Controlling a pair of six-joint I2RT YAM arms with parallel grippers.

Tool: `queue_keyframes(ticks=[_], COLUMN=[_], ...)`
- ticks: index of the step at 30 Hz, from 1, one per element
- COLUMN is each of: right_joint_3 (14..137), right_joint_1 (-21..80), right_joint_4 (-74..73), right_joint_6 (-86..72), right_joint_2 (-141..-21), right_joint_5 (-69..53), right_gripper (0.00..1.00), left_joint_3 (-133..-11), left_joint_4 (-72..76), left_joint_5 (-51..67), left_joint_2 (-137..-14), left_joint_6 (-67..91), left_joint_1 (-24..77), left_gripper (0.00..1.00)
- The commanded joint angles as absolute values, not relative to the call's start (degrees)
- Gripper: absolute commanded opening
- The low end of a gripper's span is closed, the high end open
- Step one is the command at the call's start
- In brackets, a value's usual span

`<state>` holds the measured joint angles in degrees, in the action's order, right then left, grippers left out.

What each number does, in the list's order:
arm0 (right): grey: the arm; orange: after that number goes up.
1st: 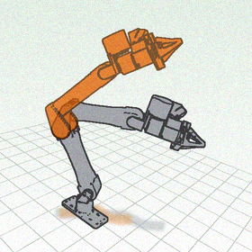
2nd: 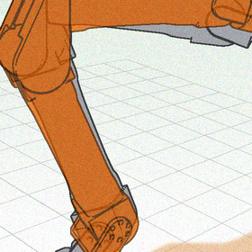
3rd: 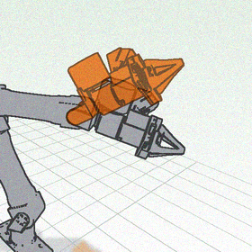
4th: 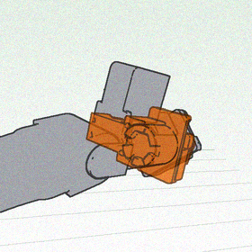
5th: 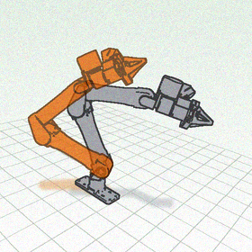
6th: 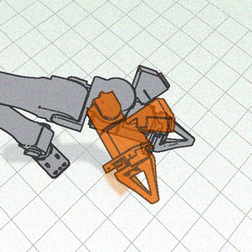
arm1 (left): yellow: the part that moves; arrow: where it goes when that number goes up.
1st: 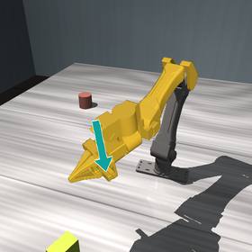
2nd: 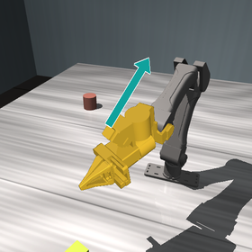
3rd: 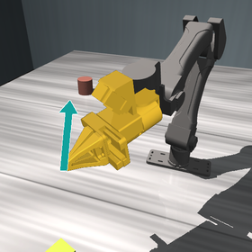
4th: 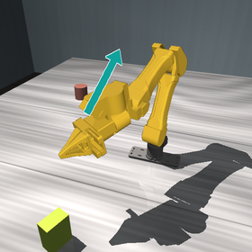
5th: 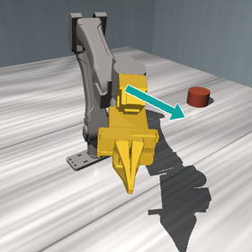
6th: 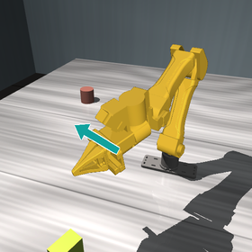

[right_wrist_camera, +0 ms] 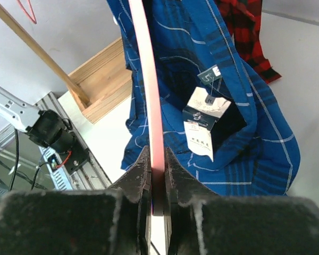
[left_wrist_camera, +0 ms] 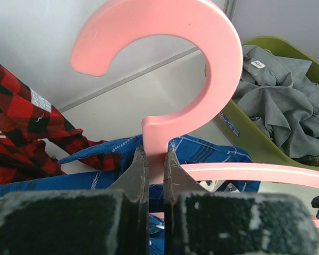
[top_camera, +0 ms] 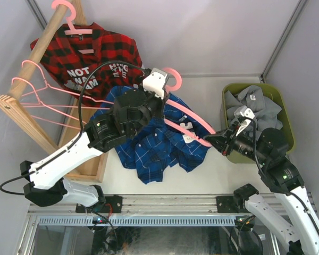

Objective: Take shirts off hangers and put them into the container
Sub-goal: Remove the shirt from the hanger.

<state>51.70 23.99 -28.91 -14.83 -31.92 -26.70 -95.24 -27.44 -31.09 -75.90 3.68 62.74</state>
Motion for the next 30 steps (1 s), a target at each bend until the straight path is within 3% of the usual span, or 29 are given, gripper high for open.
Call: queue_keyframes(ticks=[1,4,6,11,13,23,30], right_joint_3=[52.97,52.99,53.00,53.48,53.97,55.75,56.29], right_joint_1=[22.64,22.26,22.09,21.58,21.46,21.53,21.52], right_joint_4=[-25.29,-24.43,-24.54,-28.18,-30.73,-41.39,-43.52], right_joint_6=[-15.11,-15.11,-14.70,-15.14,-15.40,-18.06,-19.74], right_joint_2=[-31.82,-31.44,-30.78,-26.89,-25.27,-19.91,-18.09], right_joint_5=[-27.80,-31.05,-29.20,-20.99,-18.81,-13.32,-13.95], right_gripper=[0.00,0.00,0.00,0.00,0.00,0.00,0.00], left_joint_3=[-94.92,-94.48,-94.06,-93.11,-91.70,-87.44,-89.05], left_joint_4=[-23.37,-23.06,-22.83,-23.48,-23.32,-23.65,-25.57], left_joint_5=[-30.56,-30.60,-30.60,-30.87,-31.65,-29.33,-17.75], left_joint_2=[-73.26,-72.89,-72.61,-72.23,-71.59,-71.58,-76.39], left_joint_6=[2.29,2.35,2.54,2.64,2.65,3.71,6.16], left_joint_1=[62.89,62.89,62.86,62.83,62.72,61.97,61.58], left_gripper=[0.00,0.00,0.08,0.53,0.64,0.81,0.84])
